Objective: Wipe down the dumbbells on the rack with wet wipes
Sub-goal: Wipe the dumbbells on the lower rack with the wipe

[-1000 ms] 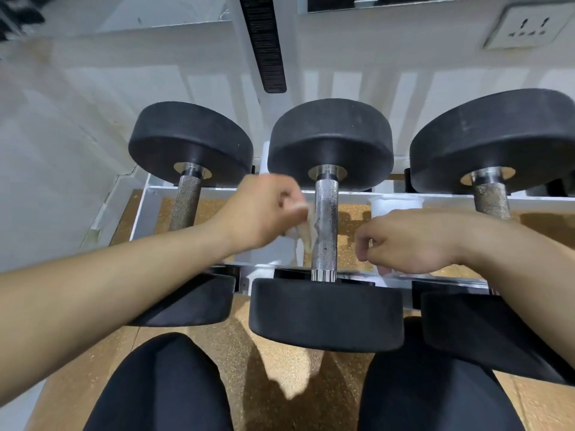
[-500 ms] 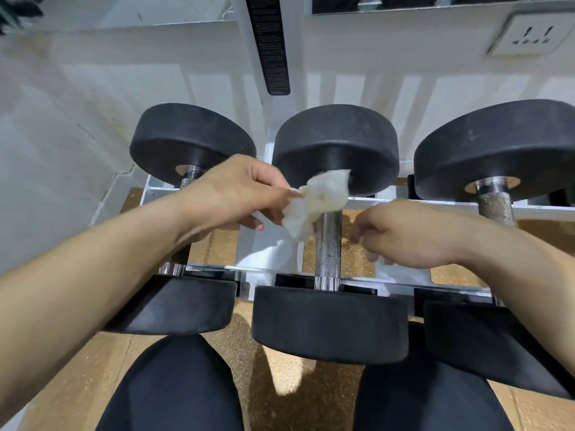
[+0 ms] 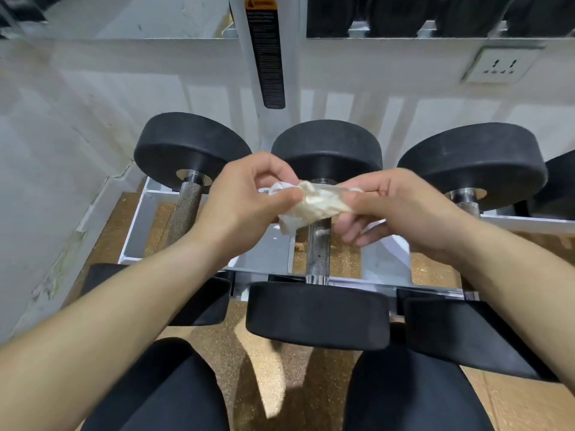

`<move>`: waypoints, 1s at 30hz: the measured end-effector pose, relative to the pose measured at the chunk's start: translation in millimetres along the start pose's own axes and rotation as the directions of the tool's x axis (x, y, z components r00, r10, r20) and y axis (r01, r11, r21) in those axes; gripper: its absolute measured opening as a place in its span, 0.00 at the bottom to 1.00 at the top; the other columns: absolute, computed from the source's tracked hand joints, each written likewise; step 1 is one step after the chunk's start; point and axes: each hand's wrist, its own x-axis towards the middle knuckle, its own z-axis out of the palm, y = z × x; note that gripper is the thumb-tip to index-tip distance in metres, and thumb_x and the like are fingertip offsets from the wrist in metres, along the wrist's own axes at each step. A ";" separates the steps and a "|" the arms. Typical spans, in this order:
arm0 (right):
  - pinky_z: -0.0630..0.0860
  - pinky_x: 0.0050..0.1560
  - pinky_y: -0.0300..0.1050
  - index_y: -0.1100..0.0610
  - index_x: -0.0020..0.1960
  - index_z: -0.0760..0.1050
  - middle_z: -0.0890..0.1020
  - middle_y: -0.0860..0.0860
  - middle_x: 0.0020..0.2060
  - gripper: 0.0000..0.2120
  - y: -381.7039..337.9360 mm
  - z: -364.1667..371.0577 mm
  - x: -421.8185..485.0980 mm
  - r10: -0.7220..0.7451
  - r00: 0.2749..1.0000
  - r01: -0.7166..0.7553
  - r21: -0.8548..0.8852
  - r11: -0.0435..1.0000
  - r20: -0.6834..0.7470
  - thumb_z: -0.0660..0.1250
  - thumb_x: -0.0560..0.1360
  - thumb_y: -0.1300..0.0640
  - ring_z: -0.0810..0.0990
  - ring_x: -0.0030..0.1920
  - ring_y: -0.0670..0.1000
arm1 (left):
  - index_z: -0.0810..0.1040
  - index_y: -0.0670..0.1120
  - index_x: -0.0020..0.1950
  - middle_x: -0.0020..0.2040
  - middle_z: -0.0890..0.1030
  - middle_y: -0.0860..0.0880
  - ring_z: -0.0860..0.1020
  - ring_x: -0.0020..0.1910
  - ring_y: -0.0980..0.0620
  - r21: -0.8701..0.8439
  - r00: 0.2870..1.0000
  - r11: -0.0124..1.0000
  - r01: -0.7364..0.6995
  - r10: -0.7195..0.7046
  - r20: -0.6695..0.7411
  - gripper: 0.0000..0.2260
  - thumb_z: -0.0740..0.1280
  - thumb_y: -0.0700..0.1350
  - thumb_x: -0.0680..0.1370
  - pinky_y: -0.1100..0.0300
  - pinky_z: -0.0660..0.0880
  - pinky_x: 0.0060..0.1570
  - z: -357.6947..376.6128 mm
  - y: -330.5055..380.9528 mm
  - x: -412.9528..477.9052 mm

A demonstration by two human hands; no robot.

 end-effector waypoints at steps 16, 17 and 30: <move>0.85 0.44 0.55 0.61 0.53 0.79 0.86 0.58 0.46 0.10 -39.2 7.1 -0.7 0.061 0.998 -0.059 0.601 0.797 0.017 0.58 0.82 0.64 0.86 0.46 0.57 | 0.78 0.55 0.58 0.61 0.83 0.55 0.81 0.59 0.59 -0.087 0.984 0.996 -0.026 0.041 0.173 0.24 0.82 0.52 0.65 0.64 0.77 0.57 -16.4 -2.0 -12.5; 0.85 0.46 0.56 0.63 0.56 0.79 0.86 0.59 0.49 0.12 -43.8 9.0 0.2 0.037 0.998 -0.063 0.594 0.802 0.056 0.57 0.81 0.65 0.86 0.48 0.58 | 0.76 0.54 0.63 0.62 0.83 0.52 0.82 0.61 0.55 -0.217 0.971 0.975 0.041 0.013 0.240 0.30 0.81 0.51 0.63 0.61 0.78 0.59 -12.3 -3.3 -8.7; 0.78 0.52 0.51 0.58 0.55 0.81 0.83 0.54 0.51 0.14 -2.9 5.8 -3.9 0.290 0.946 -0.243 0.275 0.930 -0.145 0.65 0.71 0.62 0.80 0.47 0.53 | 0.82 0.48 0.49 0.43 0.84 0.46 0.83 0.44 0.48 -0.218 0.929 0.939 0.268 -0.191 0.318 0.08 0.77 0.43 0.72 0.56 0.77 0.43 -15.6 -13.9 9.3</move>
